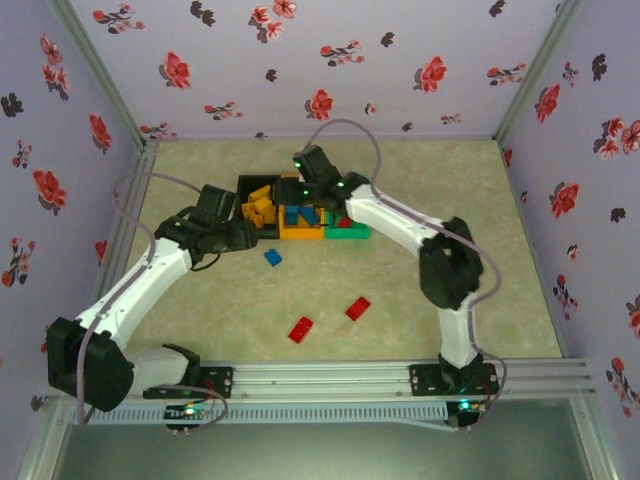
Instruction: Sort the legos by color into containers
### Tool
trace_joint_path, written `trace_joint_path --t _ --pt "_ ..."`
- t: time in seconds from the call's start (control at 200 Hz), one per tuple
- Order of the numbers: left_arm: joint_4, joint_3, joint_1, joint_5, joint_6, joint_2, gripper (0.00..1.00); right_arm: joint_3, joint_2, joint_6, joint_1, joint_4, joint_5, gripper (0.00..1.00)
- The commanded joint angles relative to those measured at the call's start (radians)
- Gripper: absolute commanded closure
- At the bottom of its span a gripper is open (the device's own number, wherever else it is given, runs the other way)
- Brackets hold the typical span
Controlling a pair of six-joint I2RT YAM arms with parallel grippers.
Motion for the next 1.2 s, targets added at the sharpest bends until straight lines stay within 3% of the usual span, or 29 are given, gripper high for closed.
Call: trace_joint_path --t 0.0,0.305,0.55,0.895,1.195 --pt "0.04 -0.039 -0.024 0.029 -0.051 0.02 0.22 -0.177 -0.182 0.034 -0.017 0.123 0.092 0.27" --pt "0.224 -0.162 -0.155 -0.022 -0.293 0.096 0.21 -0.466 -0.553 0.003 -0.129 0.009 0.226 0.24" --pt "0.294 -0.168 -0.179 -0.104 -0.399 0.183 0.22 -0.575 -0.764 -0.016 -0.178 -0.037 0.277 0.21" --pt "0.343 -0.096 -0.194 -0.124 -0.427 0.372 0.25 -0.608 -0.844 -0.04 -0.216 -0.094 0.281 0.19" --pt "0.33 -0.054 -0.196 -0.131 -0.405 0.436 0.26 -0.624 -0.875 -0.049 -0.251 -0.106 0.271 0.19"
